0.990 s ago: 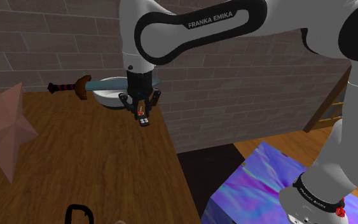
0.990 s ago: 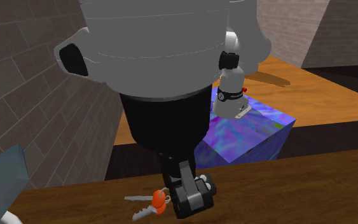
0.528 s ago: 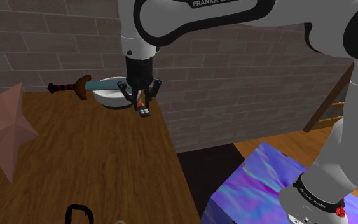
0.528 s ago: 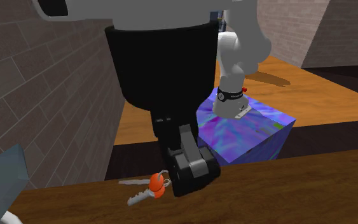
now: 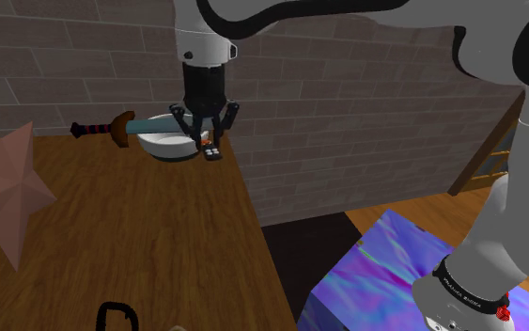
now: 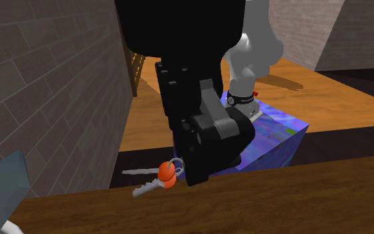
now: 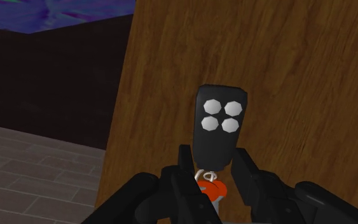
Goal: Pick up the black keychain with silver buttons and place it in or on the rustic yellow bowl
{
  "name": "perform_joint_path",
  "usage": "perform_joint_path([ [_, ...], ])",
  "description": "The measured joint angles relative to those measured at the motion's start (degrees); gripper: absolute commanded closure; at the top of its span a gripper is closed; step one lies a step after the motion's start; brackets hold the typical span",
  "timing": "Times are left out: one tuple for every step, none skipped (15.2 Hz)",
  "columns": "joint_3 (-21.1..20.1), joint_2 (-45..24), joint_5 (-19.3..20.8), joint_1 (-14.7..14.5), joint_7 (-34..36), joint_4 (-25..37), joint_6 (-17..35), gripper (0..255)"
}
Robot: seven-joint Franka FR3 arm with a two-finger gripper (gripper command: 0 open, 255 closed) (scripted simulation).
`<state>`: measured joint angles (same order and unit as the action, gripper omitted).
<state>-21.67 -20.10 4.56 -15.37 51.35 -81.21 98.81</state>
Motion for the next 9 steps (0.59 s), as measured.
perform_joint_path([
  [-0.28, 0.71, -0.18, -0.34, 0.65, -0.83, 0.15, 255],
  [-0.68, 1.71, -0.44, -0.81, 1.59, -2.20, 0.58, 255],
  [-1.07, 2.48, -0.62, -1.34, 2.54, -3.21, 0.88, 255],
  [-1.48, 2.85, -0.68, -2.03, 3.65, -3.70, 1.03, 255],
  [-1.79, 3.26, -0.77, -2.50, 4.43, -4.23, 1.19, 255],
  [-2.20, 3.96, -0.96, -3.06, 5.46, -5.17, 1.48, 255],
  [-2.65, 5.25, -1.38, -3.47, 6.40, -6.89, 2.02, 255],
  [-3.06, 5.73, -1.49, -4.05, 7.41, -7.78, 2.49, 255],
  [-3.56, 6.66, -1.78, -4.68, 8.59, -9.06, 2.91, 255],
])
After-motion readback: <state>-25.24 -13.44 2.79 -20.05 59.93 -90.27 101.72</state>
